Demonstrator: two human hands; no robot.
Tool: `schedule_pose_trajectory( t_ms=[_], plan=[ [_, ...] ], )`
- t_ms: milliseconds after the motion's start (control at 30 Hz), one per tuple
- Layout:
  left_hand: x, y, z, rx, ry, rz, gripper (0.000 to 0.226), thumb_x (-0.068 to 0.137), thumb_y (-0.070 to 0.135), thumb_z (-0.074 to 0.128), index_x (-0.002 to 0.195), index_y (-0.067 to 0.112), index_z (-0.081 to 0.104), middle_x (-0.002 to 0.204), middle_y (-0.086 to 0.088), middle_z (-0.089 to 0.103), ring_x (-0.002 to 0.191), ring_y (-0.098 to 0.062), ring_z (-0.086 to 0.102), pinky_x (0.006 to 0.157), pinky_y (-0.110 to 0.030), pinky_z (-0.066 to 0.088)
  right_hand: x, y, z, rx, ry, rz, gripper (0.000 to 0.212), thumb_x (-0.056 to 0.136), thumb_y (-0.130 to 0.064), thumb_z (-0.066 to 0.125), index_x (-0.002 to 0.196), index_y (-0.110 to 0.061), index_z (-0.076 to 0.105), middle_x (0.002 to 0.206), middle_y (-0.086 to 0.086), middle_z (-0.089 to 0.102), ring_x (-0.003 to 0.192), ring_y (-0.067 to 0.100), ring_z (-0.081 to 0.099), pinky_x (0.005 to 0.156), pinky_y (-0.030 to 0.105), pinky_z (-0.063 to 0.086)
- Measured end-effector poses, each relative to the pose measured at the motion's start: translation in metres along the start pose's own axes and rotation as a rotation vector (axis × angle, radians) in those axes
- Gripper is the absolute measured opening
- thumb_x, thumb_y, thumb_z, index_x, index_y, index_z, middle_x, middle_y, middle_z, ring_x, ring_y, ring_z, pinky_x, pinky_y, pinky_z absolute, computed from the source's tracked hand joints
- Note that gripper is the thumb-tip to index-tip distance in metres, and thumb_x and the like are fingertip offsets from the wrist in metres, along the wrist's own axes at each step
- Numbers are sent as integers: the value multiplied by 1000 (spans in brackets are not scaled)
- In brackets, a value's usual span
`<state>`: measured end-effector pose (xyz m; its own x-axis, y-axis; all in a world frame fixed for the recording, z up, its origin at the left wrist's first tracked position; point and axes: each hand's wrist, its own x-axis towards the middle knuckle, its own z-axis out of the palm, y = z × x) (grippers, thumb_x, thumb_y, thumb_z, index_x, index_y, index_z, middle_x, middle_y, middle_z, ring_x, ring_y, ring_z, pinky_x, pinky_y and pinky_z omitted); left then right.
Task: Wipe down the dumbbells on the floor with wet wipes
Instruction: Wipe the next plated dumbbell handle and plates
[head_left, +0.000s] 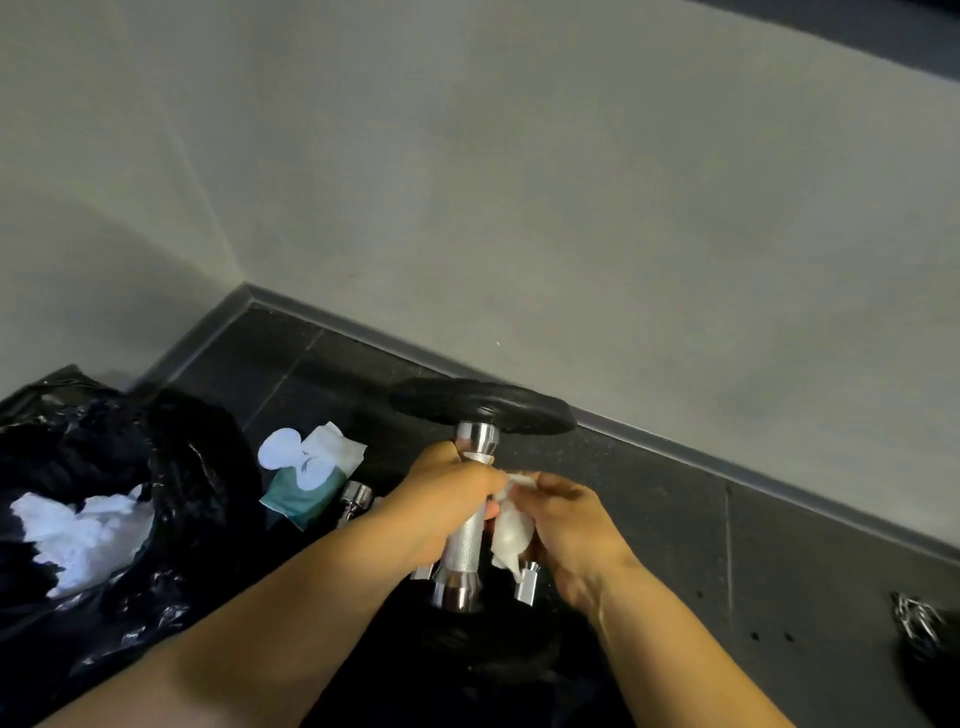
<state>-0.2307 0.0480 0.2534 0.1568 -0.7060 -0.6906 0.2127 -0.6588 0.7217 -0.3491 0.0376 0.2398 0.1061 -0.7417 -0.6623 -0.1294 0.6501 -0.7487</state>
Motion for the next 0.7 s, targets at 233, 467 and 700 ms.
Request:
schedule_pose_trajectory(
  t_ms=[233, 467, 700],
  plan=[
    [2, -45, 60, 126, -34, -29, 16, 87, 1, 62, 94, 15, 58, 89, -6, 64, 73, -13, 63, 56, -18, 51, -2, 36, -48, -181, 62, -13, 31, 87, 8, 49, 70, -8, 69, 69, 10, 69, 63, 18, 63, 67, 30, 54],
    [27, -106, 140, 267, -88, -156, 13, 86, 5, 59, 93, 15, 65, 90, -10, 69, 83, -23, 67, 78, -37, 56, 20, 94, -126, -260, 183, 140, 30, 84, 3, 47, 69, -10, 69, 75, 15, 72, 69, 25, 67, 71, 38, 56],
    [61, -153, 216, 338, -96, -259, 4, 87, 13, 59, 87, 16, 61, 93, -11, 66, 93, -28, 66, 87, -39, 55, 65, 143, -199, -322, 280, 240, 21, 79, -2, 51, 66, -1, 68, 73, 22, 70, 76, 38, 68, 73, 50, 57]
  ],
)
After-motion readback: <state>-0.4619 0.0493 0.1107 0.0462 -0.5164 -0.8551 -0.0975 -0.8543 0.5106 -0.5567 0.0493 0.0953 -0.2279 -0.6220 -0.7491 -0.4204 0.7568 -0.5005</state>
